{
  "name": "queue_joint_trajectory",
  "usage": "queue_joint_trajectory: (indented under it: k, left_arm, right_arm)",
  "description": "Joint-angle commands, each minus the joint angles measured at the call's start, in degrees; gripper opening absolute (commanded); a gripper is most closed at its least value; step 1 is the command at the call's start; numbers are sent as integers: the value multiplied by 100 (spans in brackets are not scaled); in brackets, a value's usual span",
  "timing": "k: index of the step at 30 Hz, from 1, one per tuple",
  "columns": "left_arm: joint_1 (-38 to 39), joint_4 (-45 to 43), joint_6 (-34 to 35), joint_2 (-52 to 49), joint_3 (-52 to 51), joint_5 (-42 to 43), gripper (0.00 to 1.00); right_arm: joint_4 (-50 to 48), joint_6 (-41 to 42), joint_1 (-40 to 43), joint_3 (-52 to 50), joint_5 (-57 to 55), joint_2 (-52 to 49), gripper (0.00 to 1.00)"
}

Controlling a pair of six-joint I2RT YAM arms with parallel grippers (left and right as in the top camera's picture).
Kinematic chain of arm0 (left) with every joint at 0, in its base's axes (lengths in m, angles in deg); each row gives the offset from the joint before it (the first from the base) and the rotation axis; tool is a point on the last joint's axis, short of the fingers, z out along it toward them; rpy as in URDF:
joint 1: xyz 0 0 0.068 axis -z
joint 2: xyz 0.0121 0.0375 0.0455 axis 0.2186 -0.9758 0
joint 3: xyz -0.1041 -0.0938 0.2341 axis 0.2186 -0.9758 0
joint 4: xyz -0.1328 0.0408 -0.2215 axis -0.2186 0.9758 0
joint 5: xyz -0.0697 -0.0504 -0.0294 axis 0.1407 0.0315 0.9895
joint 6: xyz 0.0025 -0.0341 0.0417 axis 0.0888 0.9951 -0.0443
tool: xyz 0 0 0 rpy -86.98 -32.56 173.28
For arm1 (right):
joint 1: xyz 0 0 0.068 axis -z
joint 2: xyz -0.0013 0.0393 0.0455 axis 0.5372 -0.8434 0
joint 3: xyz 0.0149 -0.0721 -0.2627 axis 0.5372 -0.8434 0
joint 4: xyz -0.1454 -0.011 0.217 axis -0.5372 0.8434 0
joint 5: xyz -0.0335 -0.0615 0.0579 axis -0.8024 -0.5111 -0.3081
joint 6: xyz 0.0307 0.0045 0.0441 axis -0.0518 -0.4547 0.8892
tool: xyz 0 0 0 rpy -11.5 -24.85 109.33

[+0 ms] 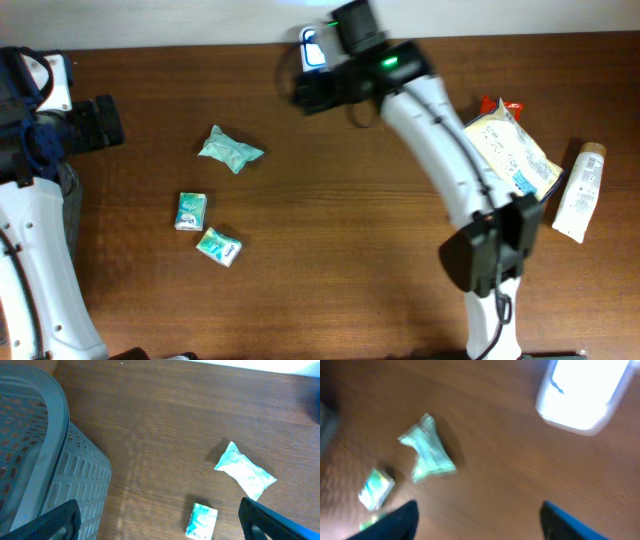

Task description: Scan the item barcode

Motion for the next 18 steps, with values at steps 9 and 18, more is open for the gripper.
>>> queue_joint_trajectory:
  k: [9,18]
  left_arm:
    - [-20,-2,52,24,26,-13,99]
    - [-20,-2,52,24,26,-13,99]
  right_arm:
    - [-2065,3982,-815,79,581,-2004,92]
    - [-2070,4658,-833,70,1703,-2317,99]
